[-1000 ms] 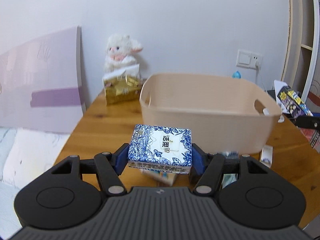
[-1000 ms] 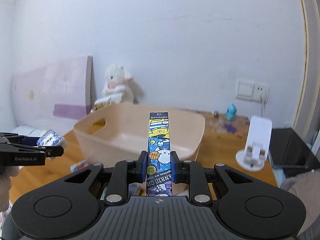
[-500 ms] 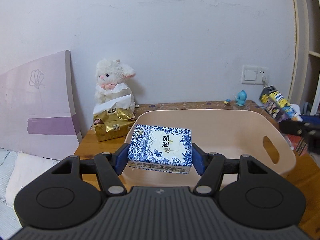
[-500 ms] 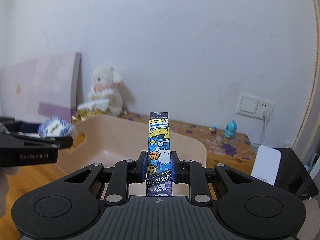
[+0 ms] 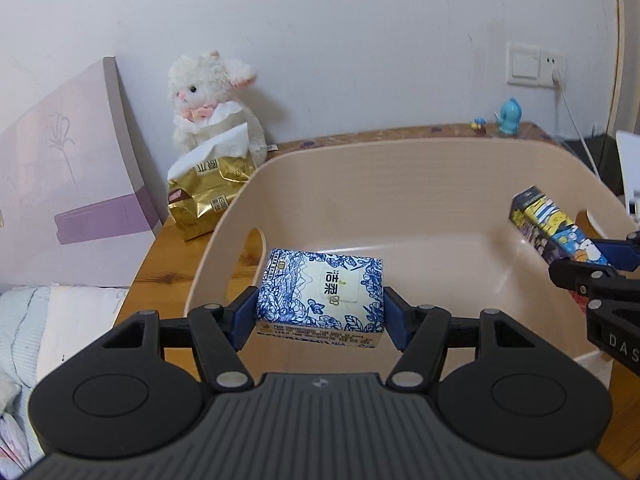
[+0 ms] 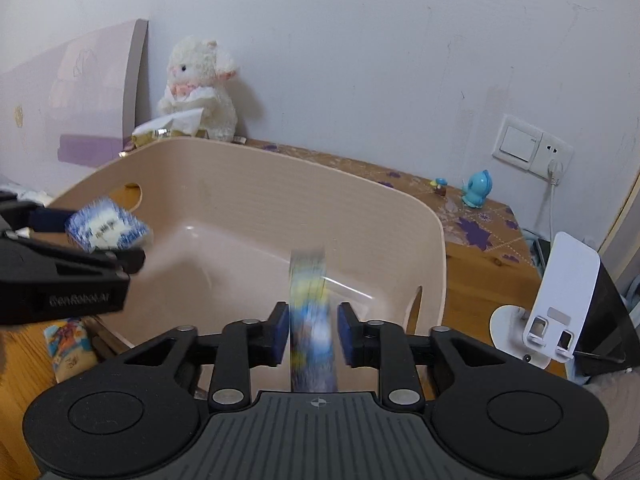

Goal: Organize objects
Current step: 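Lift both held items over the beige basket and open both tools, then grasp the green plaid scrunchie with left tool while right grasps white card box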

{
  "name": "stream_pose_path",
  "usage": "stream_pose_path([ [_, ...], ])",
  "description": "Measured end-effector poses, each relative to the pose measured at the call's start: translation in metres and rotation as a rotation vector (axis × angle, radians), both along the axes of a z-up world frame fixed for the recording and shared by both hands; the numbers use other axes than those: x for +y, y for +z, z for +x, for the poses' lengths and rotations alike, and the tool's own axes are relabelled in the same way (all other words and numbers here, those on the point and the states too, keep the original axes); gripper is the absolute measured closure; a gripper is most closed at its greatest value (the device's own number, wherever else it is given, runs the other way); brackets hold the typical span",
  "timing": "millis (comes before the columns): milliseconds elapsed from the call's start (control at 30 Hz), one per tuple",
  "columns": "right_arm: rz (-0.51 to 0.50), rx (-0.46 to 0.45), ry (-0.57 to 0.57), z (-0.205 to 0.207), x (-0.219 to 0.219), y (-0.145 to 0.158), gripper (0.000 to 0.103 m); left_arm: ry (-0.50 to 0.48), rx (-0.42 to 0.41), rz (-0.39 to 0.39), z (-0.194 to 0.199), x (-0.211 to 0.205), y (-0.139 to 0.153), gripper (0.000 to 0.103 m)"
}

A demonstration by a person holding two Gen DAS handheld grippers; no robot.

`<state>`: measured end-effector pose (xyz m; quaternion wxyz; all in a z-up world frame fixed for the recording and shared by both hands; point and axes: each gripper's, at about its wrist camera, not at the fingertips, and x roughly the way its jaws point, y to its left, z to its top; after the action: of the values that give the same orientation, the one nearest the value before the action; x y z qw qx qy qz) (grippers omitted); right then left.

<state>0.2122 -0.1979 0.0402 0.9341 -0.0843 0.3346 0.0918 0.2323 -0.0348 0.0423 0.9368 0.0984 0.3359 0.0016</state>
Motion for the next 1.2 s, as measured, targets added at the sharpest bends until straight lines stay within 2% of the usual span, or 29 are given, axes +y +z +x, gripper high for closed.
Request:
stream_pose_path([
  [33,0.003,-0.007,-0.002,-0.002,-0.001,0.003,0.053,0.000,0.003,0.001,-0.001,0.000,-0.001,0.035],
  [67,0.011,-0.017,-0.002,-0.005,-0.004,0.006,0.044,0.003,0.006,-0.003,-0.002,0.000,0.000,0.034],
  [100,0.017,-0.026,-0.004,-0.008,-0.006,0.010,0.036,0.009,0.007,-0.006,-0.004,0.000,0.001,0.027],
  [133,0.023,-0.033,-0.006,-0.012,-0.009,0.014,0.034,0.012,0.004,-0.014,-0.006,0.001,0.003,0.021],
  [233,0.039,-0.051,0.001,-0.025,-0.017,0.025,0.023,0.005,-0.005,-0.039,-0.013,0.003,0.011,0.018],
  [300,0.046,-0.062,0.010,-0.036,-0.023,0.031,0.010,0.007,-0.010,-0.044,-0.020,0.004,0.016,0.015],
  [367,0.050,-0.071,0.022,-0.046,-0.029,0.035,0.000,0.016,-0.022,-0.050,-0.028,0.006,0.020,0.012],
  [567,0.029,-0.063,0.044,-0.072,-0.048,0.036,0.000,0.023,-0.060,-0.086,-0.057,0.017,0.027,0.012],
  [667,0.015,-0.050,0.040,-0.080,-0.061,0.030,0.000,0.017,-0.055,-0.115,-0.069,0.021,0.032,0.012],
  [867,-0.008,-0.012,0.012,-0.092,-0.083,0.008,0.000,-0.019,-0.068,-0.108,-0.098,0.016,0.034,0.012],
  [1000,-0.020,0.019,0.014,-0.100,-0.087,-0.009,0.000,-0.053,-0.049,-0.114,-0.112,0.008,0.025,0.012],
  [1200,-0.045,0.060,0.043,-0.103,-0.083,-0.032,0.000,-0.086,0.029,-0.112,-0.119,-0.008,-0.008,0.012],
])
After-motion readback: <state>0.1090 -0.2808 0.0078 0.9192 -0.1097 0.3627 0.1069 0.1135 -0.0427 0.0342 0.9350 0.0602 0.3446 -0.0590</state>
